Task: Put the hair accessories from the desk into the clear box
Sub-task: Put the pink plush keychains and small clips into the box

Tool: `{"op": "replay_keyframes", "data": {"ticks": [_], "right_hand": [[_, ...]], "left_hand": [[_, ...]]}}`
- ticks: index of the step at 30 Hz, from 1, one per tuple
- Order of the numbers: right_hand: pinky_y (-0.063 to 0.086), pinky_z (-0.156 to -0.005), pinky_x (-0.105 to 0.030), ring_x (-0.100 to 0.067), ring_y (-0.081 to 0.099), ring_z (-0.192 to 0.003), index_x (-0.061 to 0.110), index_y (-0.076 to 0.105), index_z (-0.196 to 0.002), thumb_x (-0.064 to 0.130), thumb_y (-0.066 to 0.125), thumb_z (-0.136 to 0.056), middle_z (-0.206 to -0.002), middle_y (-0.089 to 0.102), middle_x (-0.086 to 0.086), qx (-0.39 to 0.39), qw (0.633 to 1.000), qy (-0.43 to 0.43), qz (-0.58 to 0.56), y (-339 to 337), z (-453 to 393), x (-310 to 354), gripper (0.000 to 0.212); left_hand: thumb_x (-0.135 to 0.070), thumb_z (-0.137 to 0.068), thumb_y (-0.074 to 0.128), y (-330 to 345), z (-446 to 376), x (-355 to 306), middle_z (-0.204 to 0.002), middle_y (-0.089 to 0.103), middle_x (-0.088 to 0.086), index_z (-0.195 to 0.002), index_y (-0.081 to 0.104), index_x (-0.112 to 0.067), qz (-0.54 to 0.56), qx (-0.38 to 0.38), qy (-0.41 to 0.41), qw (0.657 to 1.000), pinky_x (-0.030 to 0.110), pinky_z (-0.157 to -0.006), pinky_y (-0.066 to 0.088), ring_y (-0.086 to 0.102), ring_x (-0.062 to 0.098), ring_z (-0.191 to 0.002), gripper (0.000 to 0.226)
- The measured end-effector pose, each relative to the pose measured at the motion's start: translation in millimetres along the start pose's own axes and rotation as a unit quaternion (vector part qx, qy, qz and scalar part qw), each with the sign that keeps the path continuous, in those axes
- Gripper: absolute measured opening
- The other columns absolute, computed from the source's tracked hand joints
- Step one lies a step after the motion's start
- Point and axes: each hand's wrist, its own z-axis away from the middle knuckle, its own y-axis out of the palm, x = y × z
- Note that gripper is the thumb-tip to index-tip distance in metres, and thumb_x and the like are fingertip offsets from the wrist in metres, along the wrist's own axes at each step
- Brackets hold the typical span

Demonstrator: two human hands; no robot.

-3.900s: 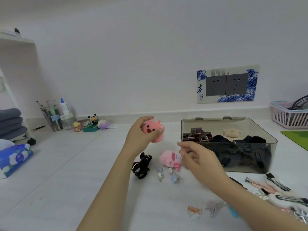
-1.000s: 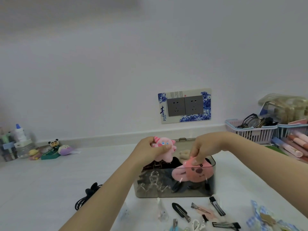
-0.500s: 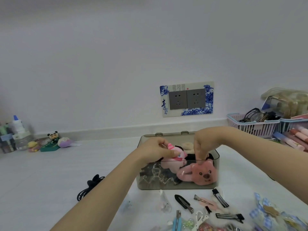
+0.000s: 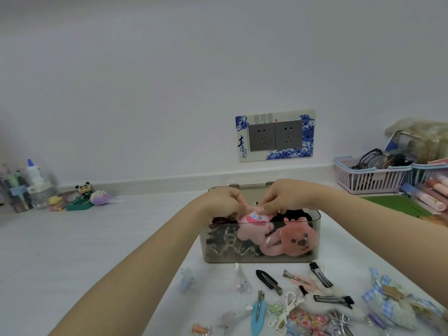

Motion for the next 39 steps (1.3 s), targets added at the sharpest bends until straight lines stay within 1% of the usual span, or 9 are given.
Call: {"op": "replay_keyframes", "data": {"ticks": [3,10,13,18,22,26,30,33,39], "right_hand": [[0.043,-0.064,-0.022,-0.011,0.051,-0.061,0.012,0.072,-0.071,0.037,0.069,-0.078,-0.065,0.063,0.002,-0.013,0.999,0.025,-0.027,-2,-2,-3,0.027],[0.050,-0.070,-0.032,-0.011,0.054,-0.066,0.022,0.077,-0.081,0.041,0.074,-0.071,-0.070,0.068,0.000,-0.005,0.999,0.038,-0.018,7,-5,-10,0.022],[0.044,-0.053,-0.017,-0.006,0.050,-0.059,0.018,0.076,-0.082,0.037,0.070,-0.077,-0.065,0.064,0.008,0.001,0.999,0.047,0.007,11,-7,-9,0.020],[0.040,-0.063,-0.016,-0.003,0.051,-0.068,0.014,0.075,-0.093,0.028,0.066,-0.082,-0.067,0.061,0.014,0.004,0.998,0.056,0.024,14,-13,-10,0.020],[0.036,-0.045,-0.003,0.002,0.046,-0.049,0.011,0.075,-0.089,0.039,0.066,-0.080,-0.057,0.059,0.014,-0.029,0.998,0.052,0.000,14,-7,-12,0.031],[0.032,-0.047,-0.019,-0.008,0.033,-0.040,0.010,0.058,-0.063,0.044,0.059,-0.084,-0.044,0.035,0.007,-0.092,0.995,0.027,-0.007,16,5,-9,0.041],[0.044,-0.067,-0.024,-0.001,0.055,-0.063,0.029,0.072,-0.083,0.045,0.057,-0.085,-0.069,0.065,0.014,-0.195,0.980,-0.038,-0.011,23,25,11,0.021],[0.047,-0.071,-0.024,0.000,0.058,-0.074,0.033,0.072,-0.090,0.040,0.059,-0.085,-0.076,0.065,0.018,-0.243,0.966,-0.084,-0.008,36,45,25,0.016],[0.047,-0.066,-0.023,0.004,0.057,-0.067,0.033,0.072,-0.091,0.031,0.061,-0.083,-0.071,0.062,0.026,-0.187,0.977,-0.101,-0.003,77,73,29,0.014]], "left_hand": [[-0.020,-0.083,0.070,1,2,-1,-0.071,0.062,0.004,-0.068,0.055,-0.015,0.014,0.023,-0.021,0.999,0.020,-0.061,0.042,0.055,0.013,-0.065,0.022],[-0.029,-0.079,0.071,5,0,-11,-0.068,0.058,-0.013,-0.077,0.067,-0.021,-0.203,0.009,0.011,0.979,0.023,-0.071,0.041,0.054,0.010,-0.078,0.009],[-0.029,-0.080,0.071,6,-1,-10,-0.069,0.057,-0.014,-0.080,0.069,-0.022,-0.254,0.023,0.000,0.967,0.024,-0.073,0.041,0.052,0.010,-0.078,0.008],[-0.034,-0.077,0.074,8,0,-3,-0.070,0.057,-0.012,-0.085,0.072,-0.021,-0.193,0.020,-0.027,0.981,0.019,-0.060,0.039,0.046,0.004,-0.063,0.016],[-0.037,-0.077,0.073,3,5,0,-0.087,0.068,-0.007,-0.090,0.074,-0.020,-0.136,-0.001,-0.020,0.990,0.021,-0.070,0.041,0.059,0.012,-0.089,0.021],[-0.038,-0.082,0.068,3,18,0,-0.083,0.063,-0.007,-0.095,0.072,-0.019,-0.065,-0.071,0.012,0.995,0.019,-0.060,0.038,0.055,0.006,-0.074,0.023],[-0.036,-0.086,0.062,13,45,1,-0.093,0.066,-0.008,-0.100,0.067,-0.025,-0.013,-0.179,0.083,0.980,0.022,-0.072,0.044,0.060,0.010,-0.088,0.018],[-0.031,-0.087,0.061,20,70,3,-0.090,0.069,-0.010,-0.092,0.069,-0.027,0.005,-0.229,0.123,0.966,0.018,-0.072,0.045,0.062,0.006,-0.085,0.010],[-0.034,-0.086,0.062,35,119,29,-0.086,0.068,-0.014,-0.092,0.069,-0.029,-0.042,-0.109,0.097,0.988,0.021,-0.076,0.049,0.059,0.001,-0.078,0.011]]}}
